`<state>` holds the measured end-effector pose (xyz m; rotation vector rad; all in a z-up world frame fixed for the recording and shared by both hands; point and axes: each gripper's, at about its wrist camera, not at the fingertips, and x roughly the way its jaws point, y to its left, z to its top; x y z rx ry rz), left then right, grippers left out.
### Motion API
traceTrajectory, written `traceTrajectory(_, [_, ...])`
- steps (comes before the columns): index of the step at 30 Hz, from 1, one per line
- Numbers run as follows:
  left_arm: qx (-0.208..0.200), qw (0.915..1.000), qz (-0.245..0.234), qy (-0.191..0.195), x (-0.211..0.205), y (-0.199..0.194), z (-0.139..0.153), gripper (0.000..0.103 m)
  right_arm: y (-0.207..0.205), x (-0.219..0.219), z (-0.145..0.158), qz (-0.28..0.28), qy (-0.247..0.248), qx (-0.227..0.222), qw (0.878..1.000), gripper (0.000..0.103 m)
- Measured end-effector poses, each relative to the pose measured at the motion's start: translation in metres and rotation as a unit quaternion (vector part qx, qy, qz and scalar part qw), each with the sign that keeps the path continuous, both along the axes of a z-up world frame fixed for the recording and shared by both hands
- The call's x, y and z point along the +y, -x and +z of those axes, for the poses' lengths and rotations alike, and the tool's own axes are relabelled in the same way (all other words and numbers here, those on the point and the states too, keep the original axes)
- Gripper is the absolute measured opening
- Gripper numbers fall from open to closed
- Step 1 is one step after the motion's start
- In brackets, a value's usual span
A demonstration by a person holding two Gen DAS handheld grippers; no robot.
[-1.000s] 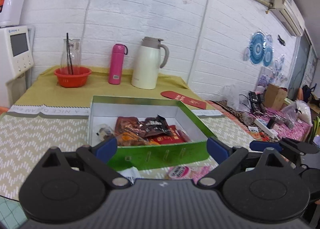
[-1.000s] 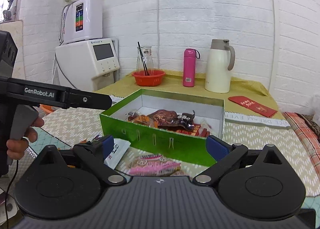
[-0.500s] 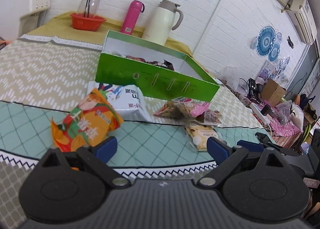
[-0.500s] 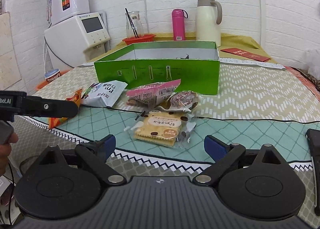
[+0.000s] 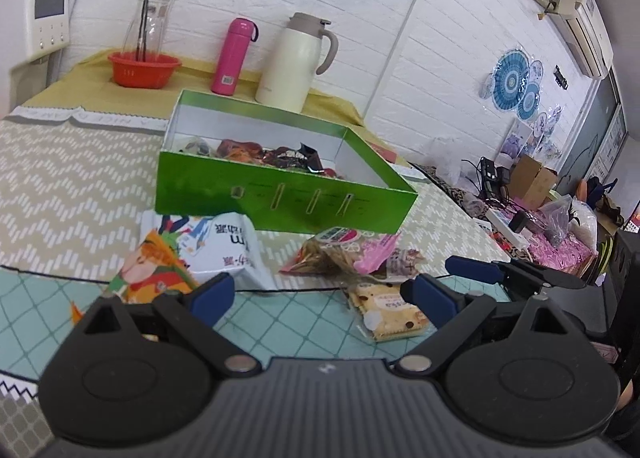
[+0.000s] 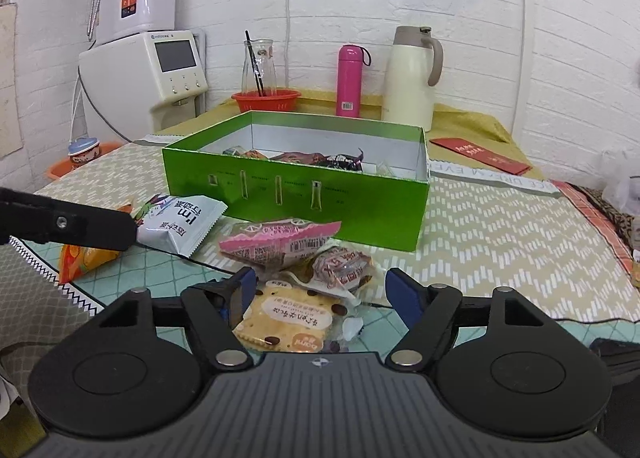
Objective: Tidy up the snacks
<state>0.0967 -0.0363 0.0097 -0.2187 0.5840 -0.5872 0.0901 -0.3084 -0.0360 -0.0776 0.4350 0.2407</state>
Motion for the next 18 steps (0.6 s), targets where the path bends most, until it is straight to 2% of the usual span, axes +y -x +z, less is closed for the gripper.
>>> traceTrajectory(6, [0.016,0.9997,-0.004,0.017,-0.001,-0.021,0.007,0.095,-0.015,0.019,0.009,0.055,0.054,-0.035,0.996,0.103])
traceTrajectory(10, [0.012,0.9998,0.008,0.010,0.000,-0.035,0.014,0.095,-0.030,0.036,0.006,0.094,0.090,-0.029,0.991,0.103])
traceTrajectory(13, [0.018,0.9998,0.008,0.007,0.001,-0.039,0.014,0.095,-0.040,0.044,0.000,0.099,0.113,-0.023,0.988,0.103])
traceTrajectory(14, [0.021,0.9997,0.006,0.005,0.001,-0.040,0.013,0.095,-0.042,0.045,-0.001,0.106,0.108,-0.010,0.988,0.078])
traceTrajectory(15, [0.025,0.9997,0.003,0.003,0.001,-0.041,0.010,0.095,-0.041,0.044,-0.002,0.108,0.101,-0.010,0.989,0.071])
traceTrajectory(17, [0.029,0.9996,-0.006,-0.001,0.000,-0.040,0.007,0.095,-0.031,0.043,-0.003,0.113,0.103,-0.007,0.988,0.068])
traceTrajectory(18, [0.032,0.9994,-0.010,-0.002,-0.001,-0.041,0.005,0.095,-0.026,0.042,-0.004,0.118,0.105,-0.007,0.987,0.058])
